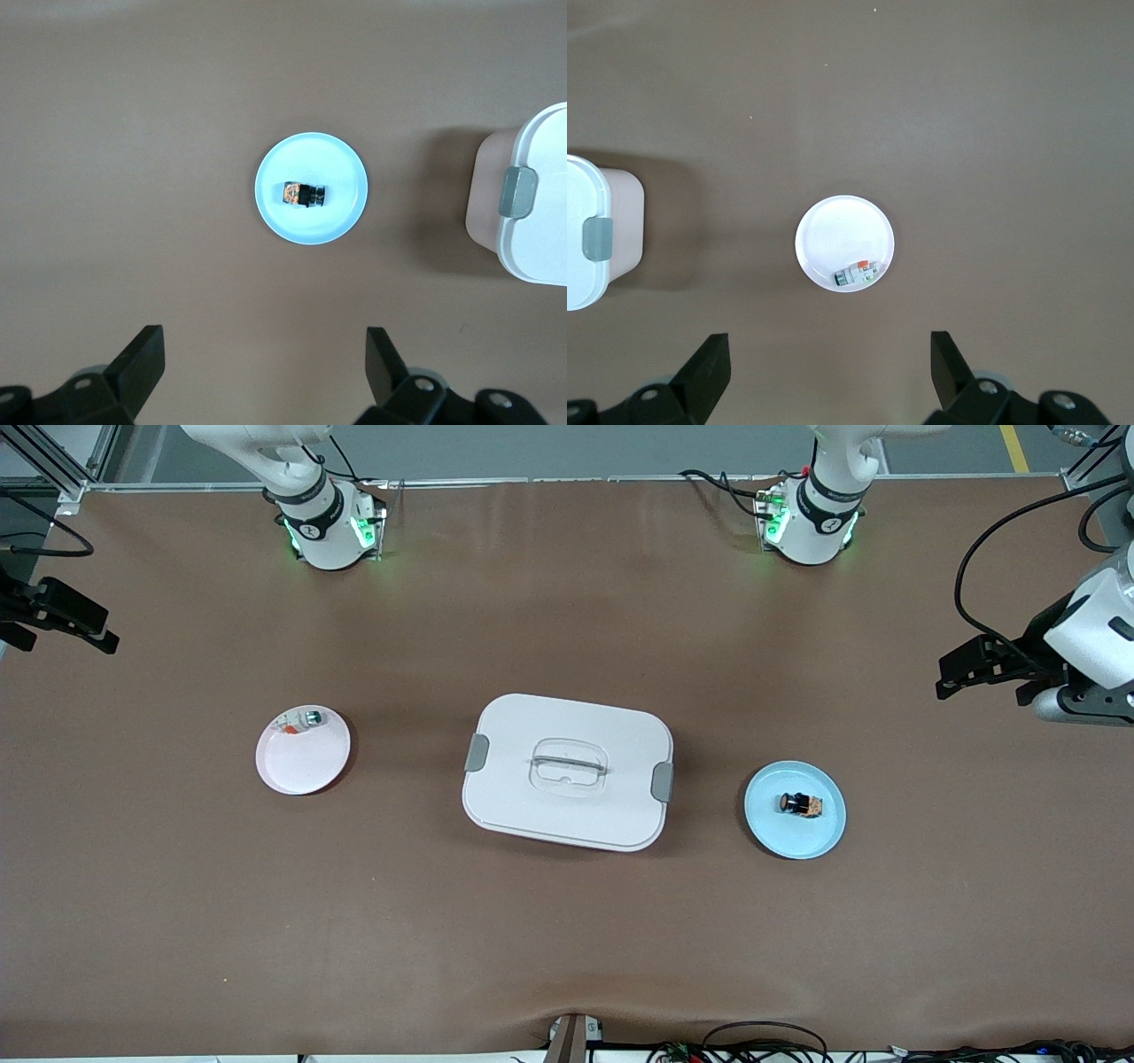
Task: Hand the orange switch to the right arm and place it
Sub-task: 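Move the left gripper over the orange switch on the blue plate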
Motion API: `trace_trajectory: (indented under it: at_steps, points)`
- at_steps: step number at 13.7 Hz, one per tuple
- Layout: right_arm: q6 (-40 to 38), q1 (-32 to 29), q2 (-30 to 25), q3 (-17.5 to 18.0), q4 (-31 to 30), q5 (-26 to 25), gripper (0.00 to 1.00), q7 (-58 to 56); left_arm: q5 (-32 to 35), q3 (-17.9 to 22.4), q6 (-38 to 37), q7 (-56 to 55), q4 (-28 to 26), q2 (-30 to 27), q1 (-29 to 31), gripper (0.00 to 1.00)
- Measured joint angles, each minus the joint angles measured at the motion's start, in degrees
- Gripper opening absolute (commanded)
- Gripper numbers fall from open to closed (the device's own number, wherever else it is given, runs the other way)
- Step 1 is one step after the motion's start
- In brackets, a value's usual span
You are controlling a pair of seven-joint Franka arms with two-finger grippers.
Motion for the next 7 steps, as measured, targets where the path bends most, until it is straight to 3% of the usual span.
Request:
trace_trajectory:
  at_steps: [7]
  points:
    - [0.0, 0.0, 0.0, 0.0, 0.0, 0.0, 1.00, 0.0, 2.0, -0.1, 0.0, 0.1, 0.0, 0.1, -0.2, 1.00]
